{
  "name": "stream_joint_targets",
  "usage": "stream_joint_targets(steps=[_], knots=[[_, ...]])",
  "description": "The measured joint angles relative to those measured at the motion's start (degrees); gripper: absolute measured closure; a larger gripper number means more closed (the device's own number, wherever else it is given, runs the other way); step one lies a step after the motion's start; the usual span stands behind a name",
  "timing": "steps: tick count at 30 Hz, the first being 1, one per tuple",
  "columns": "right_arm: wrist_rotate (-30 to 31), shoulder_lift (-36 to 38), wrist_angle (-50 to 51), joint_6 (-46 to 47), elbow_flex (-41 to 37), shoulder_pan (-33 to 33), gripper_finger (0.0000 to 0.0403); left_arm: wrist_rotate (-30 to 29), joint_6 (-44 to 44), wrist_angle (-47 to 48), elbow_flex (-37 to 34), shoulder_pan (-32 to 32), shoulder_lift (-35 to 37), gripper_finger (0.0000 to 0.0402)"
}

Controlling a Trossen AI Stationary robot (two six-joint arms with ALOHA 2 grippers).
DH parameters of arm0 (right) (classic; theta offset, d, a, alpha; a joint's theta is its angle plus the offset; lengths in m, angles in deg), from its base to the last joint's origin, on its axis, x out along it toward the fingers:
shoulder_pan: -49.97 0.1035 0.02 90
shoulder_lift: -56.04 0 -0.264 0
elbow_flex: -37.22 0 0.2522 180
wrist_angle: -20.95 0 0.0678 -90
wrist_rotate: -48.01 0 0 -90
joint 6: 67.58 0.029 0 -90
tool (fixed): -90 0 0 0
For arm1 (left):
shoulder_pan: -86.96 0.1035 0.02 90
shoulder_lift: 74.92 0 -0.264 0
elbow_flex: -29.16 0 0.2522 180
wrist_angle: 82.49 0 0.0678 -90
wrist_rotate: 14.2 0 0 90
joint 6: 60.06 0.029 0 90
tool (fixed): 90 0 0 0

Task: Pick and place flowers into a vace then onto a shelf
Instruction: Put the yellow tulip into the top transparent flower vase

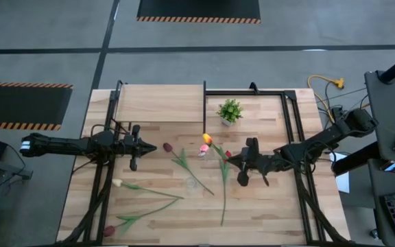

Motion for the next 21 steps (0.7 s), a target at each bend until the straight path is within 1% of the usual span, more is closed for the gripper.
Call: stream_joint_targets(steps=[6,21], knots=[[0.1,0.4,-3.5,-4.4,0.0,0.0,0.0390,0.0,0.0,0.0,0.0,0.0,0.0,0.0402],[0.2,5.8,-3.6,-8.3,0.0,0.0,0.0390,0.0,0.0,0.0,0.0,0.0,0.0,0.0402]])
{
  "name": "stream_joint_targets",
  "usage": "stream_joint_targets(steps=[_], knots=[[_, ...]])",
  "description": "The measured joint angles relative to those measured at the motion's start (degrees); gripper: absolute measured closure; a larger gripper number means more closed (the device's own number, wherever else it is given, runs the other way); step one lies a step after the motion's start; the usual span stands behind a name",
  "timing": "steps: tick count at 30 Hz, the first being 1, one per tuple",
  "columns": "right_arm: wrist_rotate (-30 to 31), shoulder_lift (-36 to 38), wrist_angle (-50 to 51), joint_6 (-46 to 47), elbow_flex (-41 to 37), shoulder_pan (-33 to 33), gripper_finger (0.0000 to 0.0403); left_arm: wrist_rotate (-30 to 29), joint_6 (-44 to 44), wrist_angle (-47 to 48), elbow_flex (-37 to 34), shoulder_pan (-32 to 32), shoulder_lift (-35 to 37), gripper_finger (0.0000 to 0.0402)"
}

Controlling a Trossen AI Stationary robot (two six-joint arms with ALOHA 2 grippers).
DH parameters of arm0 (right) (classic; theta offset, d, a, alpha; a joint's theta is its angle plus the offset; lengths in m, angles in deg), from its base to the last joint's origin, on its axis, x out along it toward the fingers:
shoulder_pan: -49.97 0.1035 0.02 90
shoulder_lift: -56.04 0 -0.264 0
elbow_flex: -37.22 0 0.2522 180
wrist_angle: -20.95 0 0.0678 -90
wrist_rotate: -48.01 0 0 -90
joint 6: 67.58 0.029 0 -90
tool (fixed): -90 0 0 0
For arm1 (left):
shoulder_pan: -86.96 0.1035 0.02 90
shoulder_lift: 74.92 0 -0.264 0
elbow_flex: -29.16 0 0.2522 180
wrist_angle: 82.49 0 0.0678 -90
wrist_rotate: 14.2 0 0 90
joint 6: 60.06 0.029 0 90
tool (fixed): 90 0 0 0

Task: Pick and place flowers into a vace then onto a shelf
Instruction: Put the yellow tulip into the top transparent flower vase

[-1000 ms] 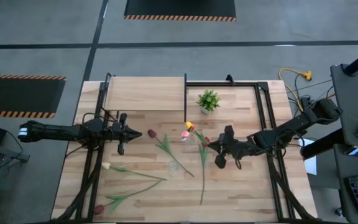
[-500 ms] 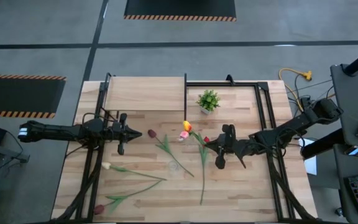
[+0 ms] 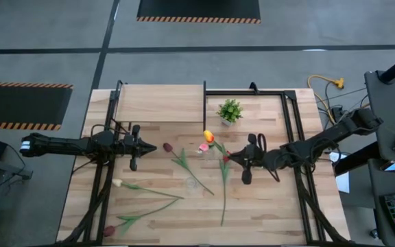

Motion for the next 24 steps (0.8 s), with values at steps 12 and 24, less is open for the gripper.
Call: stream_joint_targets(steps=[12,24], knots=[[2.7,1.7,-1.4,-3.6,0.0,0.0,0.0390,0.0,0.0,-0.1,0.0,0.0,0.0,0.0402],[4.5,1.7,-9.7,-7.9,0.0,0.0,0.0390,0.0,0.0,-0.4,0.0,0.0,0.0,0.0402]])
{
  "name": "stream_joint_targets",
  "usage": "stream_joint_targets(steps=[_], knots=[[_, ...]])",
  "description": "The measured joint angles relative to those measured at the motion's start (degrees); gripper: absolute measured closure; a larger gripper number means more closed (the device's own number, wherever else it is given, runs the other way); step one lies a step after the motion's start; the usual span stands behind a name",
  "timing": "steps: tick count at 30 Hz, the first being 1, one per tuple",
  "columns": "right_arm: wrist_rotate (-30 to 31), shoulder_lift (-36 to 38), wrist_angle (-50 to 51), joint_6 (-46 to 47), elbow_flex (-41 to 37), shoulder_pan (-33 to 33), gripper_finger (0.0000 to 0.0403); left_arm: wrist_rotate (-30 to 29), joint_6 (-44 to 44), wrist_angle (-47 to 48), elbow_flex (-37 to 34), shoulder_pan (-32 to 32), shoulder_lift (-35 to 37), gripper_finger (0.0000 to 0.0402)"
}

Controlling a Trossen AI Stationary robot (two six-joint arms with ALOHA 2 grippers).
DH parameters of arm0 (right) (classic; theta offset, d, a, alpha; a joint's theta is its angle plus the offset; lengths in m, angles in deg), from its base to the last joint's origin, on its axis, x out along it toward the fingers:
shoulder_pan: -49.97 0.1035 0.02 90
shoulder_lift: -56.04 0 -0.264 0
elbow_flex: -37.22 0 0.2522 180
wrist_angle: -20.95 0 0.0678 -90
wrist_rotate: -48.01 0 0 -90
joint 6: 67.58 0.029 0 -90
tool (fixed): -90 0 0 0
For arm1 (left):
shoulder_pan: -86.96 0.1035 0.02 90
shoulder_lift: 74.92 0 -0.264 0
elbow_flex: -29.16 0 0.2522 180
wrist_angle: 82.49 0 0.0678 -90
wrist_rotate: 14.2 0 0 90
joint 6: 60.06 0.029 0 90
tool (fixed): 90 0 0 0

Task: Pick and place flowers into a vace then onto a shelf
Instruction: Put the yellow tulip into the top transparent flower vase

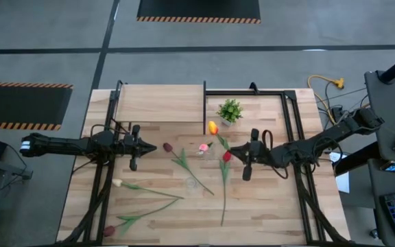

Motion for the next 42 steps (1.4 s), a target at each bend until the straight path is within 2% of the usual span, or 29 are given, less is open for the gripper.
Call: stream_joint_targets(steps=[7,15,18,26,32,39,42], knots=[[0.0,-1.0,-7.6,-1.2,0.0,-0.2,0.0390,0.0,0.0,0.0,0.0,0.0,0.0,0.0402],[-0.3,-5.1,-27.4,-18.2,0.0,-0.5,0.0390,0.0,0.0,0.0,0.0,0.0,0.0,0.0402],[-2.3,-7.8,-34.5,-21.7,0.0,-1.8,0.0390,0.0,0.0,0.0,0.0,0.0,0.0,0.0402],[-10.1,-13.5,-44.6,-22.1,0.5,-8.0,0.0390,0.0,0.0,0.0,0.0,0.0,0.0,0.0402],[-16.7,-17.7,-55.9,-19.6,0.6,-11.9,0.0390,0.0,0.0,0.0,0.0,0.0,0.0,0.0402],[-17.4,-25.0,-67.2,-17.8,0.9,-14.2,0.0390,0.0,0.0,0.0,0.0,0.0,0.0,0.0402],[-17.4,-27.7,-67.7,-17.7,2.5,-14.8,0.0390,0.0,0.0,0.0,0.0,0.0,0.0,0.0402]])
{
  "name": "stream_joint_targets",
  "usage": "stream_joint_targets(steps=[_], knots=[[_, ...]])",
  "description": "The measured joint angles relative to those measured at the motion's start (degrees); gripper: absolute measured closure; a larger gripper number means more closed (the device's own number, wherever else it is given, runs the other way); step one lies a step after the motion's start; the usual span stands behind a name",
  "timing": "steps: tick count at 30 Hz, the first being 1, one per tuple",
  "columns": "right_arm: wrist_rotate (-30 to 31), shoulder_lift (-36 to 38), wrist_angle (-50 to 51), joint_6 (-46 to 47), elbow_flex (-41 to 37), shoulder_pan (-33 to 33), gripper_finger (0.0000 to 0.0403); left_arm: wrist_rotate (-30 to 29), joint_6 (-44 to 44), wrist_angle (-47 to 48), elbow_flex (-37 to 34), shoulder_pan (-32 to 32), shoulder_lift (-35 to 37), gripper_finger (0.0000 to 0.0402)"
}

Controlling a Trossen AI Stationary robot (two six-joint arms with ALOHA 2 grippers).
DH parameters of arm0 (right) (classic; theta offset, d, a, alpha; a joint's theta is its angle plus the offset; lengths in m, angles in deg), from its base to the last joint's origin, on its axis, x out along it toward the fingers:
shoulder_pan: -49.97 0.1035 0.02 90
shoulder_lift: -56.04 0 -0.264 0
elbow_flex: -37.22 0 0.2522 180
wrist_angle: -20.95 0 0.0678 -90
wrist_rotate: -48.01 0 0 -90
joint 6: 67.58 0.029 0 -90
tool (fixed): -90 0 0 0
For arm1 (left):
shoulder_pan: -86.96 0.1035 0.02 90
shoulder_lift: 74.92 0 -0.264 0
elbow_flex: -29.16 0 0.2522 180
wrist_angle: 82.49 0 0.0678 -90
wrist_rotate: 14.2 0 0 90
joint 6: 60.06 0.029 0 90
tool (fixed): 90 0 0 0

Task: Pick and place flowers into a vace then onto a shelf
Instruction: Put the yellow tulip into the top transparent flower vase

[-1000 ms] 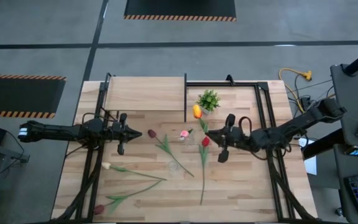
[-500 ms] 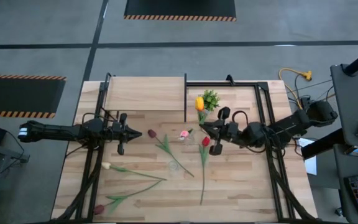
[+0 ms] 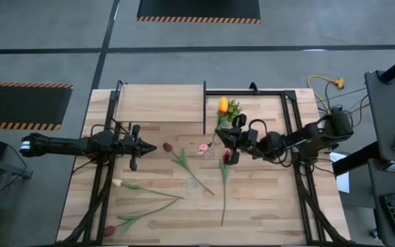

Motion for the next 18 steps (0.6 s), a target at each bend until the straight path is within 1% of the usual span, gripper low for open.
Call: stream_joint_targets(steps=[4,7,14,18], knots=[[0.0,-3.3,-0.1,-0.3,2.4,-0.2,0.0390,0.0,0.0,0.0,0.0,0.0,0.0,0.0402],[0.1,-4.7,-0.1,-2.4,3.5,-0.2,0.0390,0.0,0.0,0.0,0.0,0.0,0.0,0.0402],[0.2,-4.7,-0.1,-3.0,3.6,-0.3,0.0390,0.0,0.0,0.0,0.0,0.0,0.0,0.0402],[0.2,-5.9,-0.2,-2.5,3.6,-0.4,0.0390,0.0,0.0,0.0,0.0,0.0,0.0,0.0402]])
